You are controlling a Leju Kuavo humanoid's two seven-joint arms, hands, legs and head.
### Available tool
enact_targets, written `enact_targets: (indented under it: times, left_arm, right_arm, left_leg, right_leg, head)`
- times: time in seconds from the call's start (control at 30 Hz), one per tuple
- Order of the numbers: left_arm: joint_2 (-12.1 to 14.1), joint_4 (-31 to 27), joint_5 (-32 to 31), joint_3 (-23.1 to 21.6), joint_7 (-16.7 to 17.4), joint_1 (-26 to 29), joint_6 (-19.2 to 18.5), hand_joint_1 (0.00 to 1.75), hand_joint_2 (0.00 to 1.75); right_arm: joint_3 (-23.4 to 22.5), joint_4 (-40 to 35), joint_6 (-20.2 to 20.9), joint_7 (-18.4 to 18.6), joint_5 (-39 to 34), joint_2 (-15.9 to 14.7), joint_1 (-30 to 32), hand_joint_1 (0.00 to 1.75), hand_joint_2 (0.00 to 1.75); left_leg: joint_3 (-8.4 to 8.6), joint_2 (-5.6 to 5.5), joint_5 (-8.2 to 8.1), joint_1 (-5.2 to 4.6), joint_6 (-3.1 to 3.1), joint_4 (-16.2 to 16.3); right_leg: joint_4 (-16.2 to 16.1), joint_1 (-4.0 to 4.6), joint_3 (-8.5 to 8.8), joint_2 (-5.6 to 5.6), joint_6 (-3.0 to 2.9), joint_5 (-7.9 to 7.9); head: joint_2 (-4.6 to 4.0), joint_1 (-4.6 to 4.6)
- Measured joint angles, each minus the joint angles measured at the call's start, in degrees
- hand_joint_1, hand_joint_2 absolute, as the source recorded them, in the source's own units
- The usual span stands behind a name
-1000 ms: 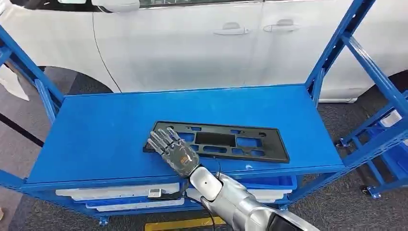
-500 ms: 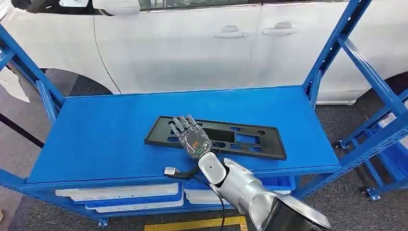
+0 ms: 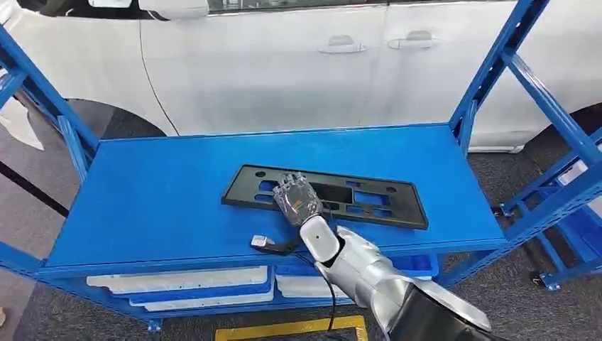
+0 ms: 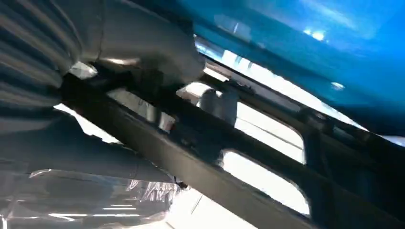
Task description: Take the parts from the cabinet and place them on the table.
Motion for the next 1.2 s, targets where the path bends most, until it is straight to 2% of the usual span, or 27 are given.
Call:
enact_targets:
  times: [0.07,0.1,0.13,0.23,0.27,0.3,0.33,0.4,0.43,0.47,0.57,0.6,0.63,0.67,0.73,0.77,0.8,0.83,0.9,0.93,0.97,1.03,1.07,1.1,1.13,1.17,1.2]
  left_arm:
    - [0.0,0.0,0.0,0.0,-0.1,0.0,-0.1,0.00,0.00]
    - [0.1,0.0,0.0,0.0,-0.2,0.0,-0.1,0.00,0.00]
    - [0.1,0.0,0.0,0.0,-0.3,0.0,-0.1,0.00,0.00]
    - [0.3,0.0,0.0,0.0,-0.4,0.1,-0.2,0.00,0.00]
    - [0.3,0.0,0.0,0.1,-0.4,0.1,-0.2,0.00,0.00]
    - [0.3,0.0,0.0,0.1,-0.4,0.1,-0.2,0.00,0.00]
    - [0.3,0.0,0.0,0.2,-0.4,0.2,-0.2,0.00,0.00]
    - [0.4,0.0,0.0,0.2,-0.5,0.1,-0.2,0.00,0.00]
    - [0.4,0.0,0.0,0.2,-0.5,0.1,-0.2,0.00,0.00]
    - [0.4,0.0,0.0,0.3,-0.5,0.0,-0.2,0.00,0.00]
    - [0.4,0.0,0.0,0.3,-0.5,0.0,-0.3,0.00,0.00]
    - [0.4,0.0,0.0,0.3,-0.5,0.0,-0.3,0.00,0.00]
    - [0.4,0.0,0.0,0.3,-0.5,-0.1,-0.3,0.00,0.00]
    - [0.4,0.0,0.0,0.3,-0.5,-0.1,-0.3,0.00,0.00]
    - [0.4,0.0,0.0,0.3,-0.5,0.0,-0.3,0.00,0.00]
    - [0.4,0.0,0.0,0.3,-0.5,0.0,-0.3,0.00,0.00]
    - [0.4,0.0,0.0,0.3,-0.5,0.0,-0.3,0.00,0.00]
    - [0.4,0.0,0.0,0.3,-0.5,0.0,-0.3,0.00,0.00]
    - [0.3,0.0,0.0,0.3,-0.5,0.0,-0.3,0.00,0.00]
    - [0.3,0.0,0.0,0.3,-0.5,0.0,-0.3,0.00,0.00]
    - [0.3,0.0,0.0,0.3,-0.5,-0.1,-0.3,0.00,0.00]
    - [0.3,0.0,0.0,0.3,-0.5,-0.1,-0.3,0.00,0.00]
    - [0.3,0.0,0.0,0.3,-0.5,-0.1,-0.3,0.00,0.00]
    - [0.3,0.0,0.0,0.3,-0.5,-0.1,-0.3,0.00,0.00]
    - [0.3,0.0,0.0,0.3,-0.5,-0.1,-0.3,0.00,0.00]
    - [0.3,0.0,0.0,0.3,-0.5,-0.1,-0.3,0.00,0.00]
    - [0.3,0.0,0.0,0.3,-0.5,-0.1,-0.3,0.00,0.00]
  right_arm:
    - [-0.3,0.0,0.2,-0.1,0.0,0.0,-0.2,1.75,1.75]
    - [-0.3,0.0,0.5,-0.2,0.0,0.2,-0.4,1.75,1.75]
    - [-0.3,0.0,0.7,-0.4,-0.1,0.3,-0.4,1.75,1.75]
    - [-0.8,0.0,1.0,-0.4,-0.3,0.4,-0.4,1.75,1.75]
    - [-1.0,0.1,1.0,-0.4,-0.3,0.4,-0.3,1.75,1.75]
    - [-1.2,0.2,1.0,-0.5,-0.2,0.4,-0.3,1.75,1.75]
    - [-1.2,0.2,1.0,-0.7,-0.2,0.4,-0.3,1.75,1.75]
    - [-1.5,0.2,1.0,-1.0,0.0,0.5,-0.4,1.75,1.75]
    - [-1.7,0.2,1.0,-1.0,0.0,0.5,-0.4,1.75,1.75]
    - [-1.9,0.2,1.0,-1.0,0.0,0.5,-0.5,1.75,1.75]
    - [-2.6,0.2,1.0,-1.1,0.0,0.5,-0.5,1.75,1.75]
    - [-2.7,0.2,1.0,-1.2,0.0,0.5,-0.5,1.75,1.75]
    - [-2.8,0.2,1.1,-1.2,0.0,0.5,-0.5,1.75,1.75]
    - [-2.8,0.3,1.1,-1.2,0.0,0.5,-0.5,1.75,1.75]
    - [-3.1,0.4,1.1,-1.2,-0.1,0.5,-0.3,1.75,1.75]
    - [-3.1,0.4,1.1,-1.2,-0.1,0.5,-0.2,1.75,1.75]
    - [-3.1,0.5,1.1,-1.2,-0.1,0.5,-0.2,1.75,1.75]
    - [-3.1,0.5,1.1,-1.2,-0.1,0.5,-0.2,1.75,1.75]
    - [-3.1,0.5,1.1,-1.2,0.0,0.5,-0.3,1.75,1.75]
    - [-3.1,0.5,1.1,-1.2,0.0,0.5,-0.3,1.75,1.75]
    - [-3.1,0.5,1.1,-1.2,0.0,0.5,-0.3,1.75,1.75]
    - [-3.1,0.5,1.1,-1.3,0.1,0.5,-0.3,1.75,1.75]
    - [-3.2,0.5,1.1,-1.3,0.1,0.5,-0.3,1.75,1.75]
    - [-3.2,0.5,1.1,-1.3,0.1,0.6,-0.4,1.75,1.75]
    - [-3.1,0.5,1.1,-1.4,0.2,0.9,-0.4,1.75,1.75]
    - [-3.1,0.5,1.1,-1.3,0.1,0.9,-0.4,1.75,1.75]
    - [-3.2,0.5,1.1,-1.3,0.1,0.9,-0.4,1.75,1.75]
  left_leg:
    - [0.20,0.00,0.17,-0.03,-0.67,-0.4]
    - [0.05,-0.02,-0.20,0.13,-0.97,0.1]
    - [-0.68,-0.06,-1.60,0.12,-1.22,1.7]
    - [-6.65,-0.05,-7.91,0.50,-2.00,14.6]
    - [-7.89,-0.05,-8.37,0.58,-2.19,17.2]
    - [-7.82,-0.04,-7.32,0.77,-2.34,17.0]
    - [-6.47,-0.03,-5.23,0.95,-2.41,14.0]
    - [-1.45,0.03,-0.24,1.13,-2.30,3.9]
    - [0.04,0.08,-0.14,1.12,-2.06,0.4]
    - [0.33,0.05,-0.53,0.61,-1.62,-0.3]
    - [0.23,-0.07,-0.38,0.33,-0.48,0.0]
    - [0.43,-0.05,0.07,0.87,0.11,-0.6]
    - [0.49,0.09,0.28,0.85,0.47,-0.9]
    - [0.33,0.13,0.33,0.85,0.74,-0.9]
    - [0.06,0.21,0.39,0.76,0.83,-0.8]
    - [-0.03,0.24,0.39,0.70,0.83,-0.8]
    - [0.00,0.24,0.38,0.69,0.82,-0.8]
    - [0.09,0.20,0.36,0.69,0.80,-0.8]
    - [0.32,0.08,0.20,0.70,0.54,-0.6]
    - [0.30,0.04,0.06,0.69,0.34,-0.4]
    - [0.07,-0.06,-0.21,0.24,-0.11,-0.1]
    - [0.07,-0.08,-0.17,0.37,-0.71,-0.2]
    - [0.22,-0.09,-0.09,0.53,-1.11,-0.4]
    - [0.38,-0.12,-0.09,0.53,-1.54,-0.5]
    - [0.12,-0.10,-0.73,0.66,-1.73,0.3]
    - [-1.05,-0.10,-2.67,0.69,-1.92,2.8]
    - [-3.03,-0.09,-5.03,0.74,-2.18,7.1]
  right_leg:
    - [-0.3,0.05,0.09,0.01,-0.67,0.24]
    - [-1.1,-0.52,0.44,-0.23,-1.10,0.79]
    - [-1.3,-0.55,0.49,-0.20,-1.36,0.87]
    - [-1.2,-0.52,0.12,-0.23,-1.54,0.93]
    - [-1.2,-0.53,0.10,-0.23,-1.53,0.93]
    - [-1.1,-0.56,0.14,-0.21,-1.51,0.92]
    - [-1.0,-0.57,0.19,-0.17,-1.42,0.85]
    - [-0.6,-0.68,0.27,-0.08,-1.05,0.56]
    - [-0.4,-0.69,0.21,-0.04,-0.81,0.41]
    - [-0.1,-0.30,0.01,0.08,-0.39,0.24]
    - [-0.5,-0.63,0.05,0.20,0.67,0.62]
    - [-0.6,-0.52,-0.07,0.22,1.11,0.31]
    - [0.7,-0.69,-0.30,0.19,1.28,-0.65]
    - [3.7,-0.75,-1.77,0.12,1.32,-2.70]
    - [13.4,-0.80,-6.54,0.10,1.56,-7.17]
    - [17.7,-0.80,-8.71,0.10,1.67,-8.32]
    - [18.4,-0.80,-9.23,0.09,1.69,-7.78]
    - [16.5,-0.80,-8.40,0.09,1.62,-6.05]
    - [6.8,-0.80,-3.71,0.09,1.20,-0.88]
    - [1.5,-0.79,-1.10,0.10,0.85,1.06]
    - [0.1,-0.37,-0.61,0.08,0.74,0.35]
    - [0.2,-0.35,-0.85,0.15,0.18,0.45]
    - [0.2,-0.13,-0.80,0.15,-0.17,0.42]
    - [-0.4,-0.36,-0.58,0.12,-0.72,0.76]
    - [-0.8,-0.65,-0.24,-0.12,-1.06,1.04]
    - [-0.9,-0.67,-0.25,-0.17,-1.37,1.09]
    - [-0.9,-0.67,-0.36,-0.21,-1.49,1.10]
  head:
    - [0.00,0.02]
    - [0.00,0.02]
    - [0.00,0.02]
    - [0.00,0.02]
    - [0.00,0.02]
    - [0.00,0.02]
    - [0.00,0.02]
    - [0.00,0.02]
    - [0.00,0.02]
    - [0.00,0.02]
    - [0.00,0.02]
    - [0.00,0.00]
    - [0.00,0.02]
    - [0.00,0.02]
    - [0.00,0.02]
    - [0.00,0.02]
    - [0.00,0.02]
    - [0.00,0.02]
    - [0.00,0.02]
    - [0.00,0.02]
    - [0.00,0.02]
    - [0.00,0.02]
    - [0.00,0.02]
    - [0.00,0.02]
    - [0.00,0.02]
    - [0.00,0.00]
    - [0.00,0.02]
